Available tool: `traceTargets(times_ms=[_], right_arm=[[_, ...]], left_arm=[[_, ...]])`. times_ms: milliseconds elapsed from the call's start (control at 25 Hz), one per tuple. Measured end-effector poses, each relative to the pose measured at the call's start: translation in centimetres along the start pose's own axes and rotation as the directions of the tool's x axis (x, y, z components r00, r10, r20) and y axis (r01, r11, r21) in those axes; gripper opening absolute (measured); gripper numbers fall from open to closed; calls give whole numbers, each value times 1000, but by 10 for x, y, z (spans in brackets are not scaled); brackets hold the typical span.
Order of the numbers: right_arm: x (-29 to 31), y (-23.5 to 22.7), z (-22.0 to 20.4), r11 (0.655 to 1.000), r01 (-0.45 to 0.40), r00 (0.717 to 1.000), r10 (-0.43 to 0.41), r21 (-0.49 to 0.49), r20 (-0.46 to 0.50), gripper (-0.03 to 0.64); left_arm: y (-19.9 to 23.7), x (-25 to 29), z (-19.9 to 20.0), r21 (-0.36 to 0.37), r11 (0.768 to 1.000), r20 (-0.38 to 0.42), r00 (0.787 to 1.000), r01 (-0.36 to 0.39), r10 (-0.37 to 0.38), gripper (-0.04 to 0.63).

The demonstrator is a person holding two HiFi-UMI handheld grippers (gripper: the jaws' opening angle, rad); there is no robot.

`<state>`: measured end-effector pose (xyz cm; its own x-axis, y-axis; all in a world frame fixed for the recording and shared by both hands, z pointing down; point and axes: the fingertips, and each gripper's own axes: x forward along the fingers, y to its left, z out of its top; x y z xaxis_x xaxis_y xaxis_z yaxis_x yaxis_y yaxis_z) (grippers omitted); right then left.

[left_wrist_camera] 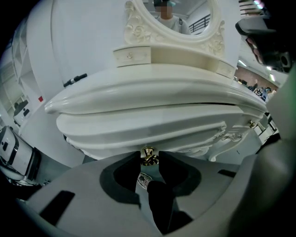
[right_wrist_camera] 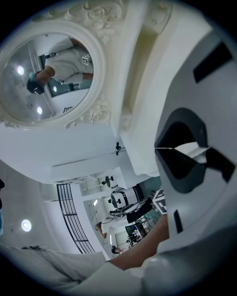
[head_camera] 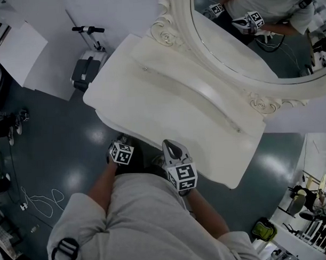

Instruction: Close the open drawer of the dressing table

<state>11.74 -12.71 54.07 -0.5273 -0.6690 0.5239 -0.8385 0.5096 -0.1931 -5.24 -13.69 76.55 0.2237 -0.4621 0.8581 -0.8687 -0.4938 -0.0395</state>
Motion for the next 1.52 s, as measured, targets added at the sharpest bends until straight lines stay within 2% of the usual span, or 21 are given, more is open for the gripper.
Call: traceTargets(times_ms=[720,1360,1520], right_arm=[[2,-15,8,1000,15,1000,-15,2,1,15],[-10,-41,5,996,79,997,-79,43,9,16],[-14,-46,3,994,99,995,-100,52,10,17]], left_arm=[[2,9,15,-2,1000,6,1000,-9,9,128],[2,17,30,2,1000,-3,1000,-12,12,127],[3,19,30,-19,1000,-9,1000,-5,5,129]])
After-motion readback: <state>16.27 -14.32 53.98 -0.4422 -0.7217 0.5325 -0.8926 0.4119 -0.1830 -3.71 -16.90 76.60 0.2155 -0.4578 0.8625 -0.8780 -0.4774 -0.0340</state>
